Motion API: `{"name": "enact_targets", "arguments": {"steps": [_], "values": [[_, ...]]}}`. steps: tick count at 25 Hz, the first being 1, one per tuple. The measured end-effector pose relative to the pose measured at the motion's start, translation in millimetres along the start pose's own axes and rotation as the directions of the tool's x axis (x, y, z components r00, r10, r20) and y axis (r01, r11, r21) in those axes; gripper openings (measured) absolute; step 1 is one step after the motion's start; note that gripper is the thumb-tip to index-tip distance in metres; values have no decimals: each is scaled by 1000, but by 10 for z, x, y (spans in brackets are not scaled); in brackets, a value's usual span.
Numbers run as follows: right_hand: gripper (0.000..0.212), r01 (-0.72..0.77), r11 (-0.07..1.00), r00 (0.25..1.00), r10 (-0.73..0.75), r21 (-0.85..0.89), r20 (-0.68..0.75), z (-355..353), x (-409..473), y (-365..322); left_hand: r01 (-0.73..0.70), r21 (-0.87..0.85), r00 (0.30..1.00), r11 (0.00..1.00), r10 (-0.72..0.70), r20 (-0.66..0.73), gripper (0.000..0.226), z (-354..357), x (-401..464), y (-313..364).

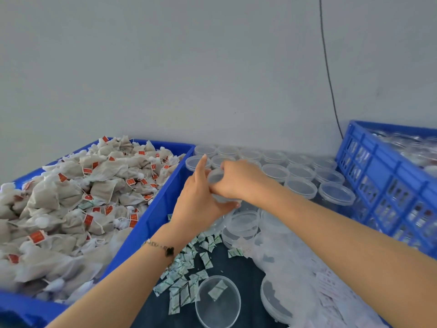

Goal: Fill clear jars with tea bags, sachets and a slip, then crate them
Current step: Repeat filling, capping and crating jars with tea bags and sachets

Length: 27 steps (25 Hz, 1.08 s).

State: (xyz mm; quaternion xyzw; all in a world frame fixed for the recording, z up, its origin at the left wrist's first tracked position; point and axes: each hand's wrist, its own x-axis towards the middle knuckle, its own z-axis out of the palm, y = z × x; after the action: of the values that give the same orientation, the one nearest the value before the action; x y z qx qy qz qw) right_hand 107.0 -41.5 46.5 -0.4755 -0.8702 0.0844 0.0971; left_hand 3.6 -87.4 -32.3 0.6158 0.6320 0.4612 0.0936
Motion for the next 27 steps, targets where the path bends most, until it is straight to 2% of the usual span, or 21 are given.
{"name": "enact_targets", "arguments": {"steps": [3,7,8,11,13,16,18,19,21,22,25,27], "values": [[48,-58,989,998,59,136,-3,3,-264,76,74,-50,994,996,-69,88,128,31,-203,40],[67,-43,992,999,44,115,0,-40,-597,228,133,-105,982,986,-117,151,135,146,-425,165],[67,-29,994,1000,30,107,-9,-46,-666,258,122,-86,984,989,-109,143,128,164,-471,209],[58,-4,998,998,8,58,-64,-19,-860,362,96,-25,988,995,-92,123,85,245,-592,274],[58,18,999,997,-15,37,-75,40,-957,446,122,-83,985,989,-110,131,85,311,-686,245],[66,218,976,973,-219,23,67,47,-1045,577,119,-134,982,984,-97,163,81,372,-777,226],[67,351,928,908,-369,123,196,-19,-1067,626,95,-122,986,988,-76,148,75,365,-791,234],[66,352,917,896,-388,188,217,-48,-1079,635,83,-106,988,991,-67,139,74,358,-789,240],[63,276,920,937,-322,279,134,-59,-1085,632,67,-62,988,996,-57,145,79,348,-773,269],[67,213,945,966,-241,247,91,-44,-1078,625,61,-46,988,997,-54,148,81,345,-769,291],[86,32,996,990,-19,-89,137,51,-1056,601,10,-27,989,1000,-6,145,80,353,-768,305],[73,52,996,983,-37,-76,178,85,-1058,567,-6,-40,987,999,12,158,80,348,-798,284]]}}
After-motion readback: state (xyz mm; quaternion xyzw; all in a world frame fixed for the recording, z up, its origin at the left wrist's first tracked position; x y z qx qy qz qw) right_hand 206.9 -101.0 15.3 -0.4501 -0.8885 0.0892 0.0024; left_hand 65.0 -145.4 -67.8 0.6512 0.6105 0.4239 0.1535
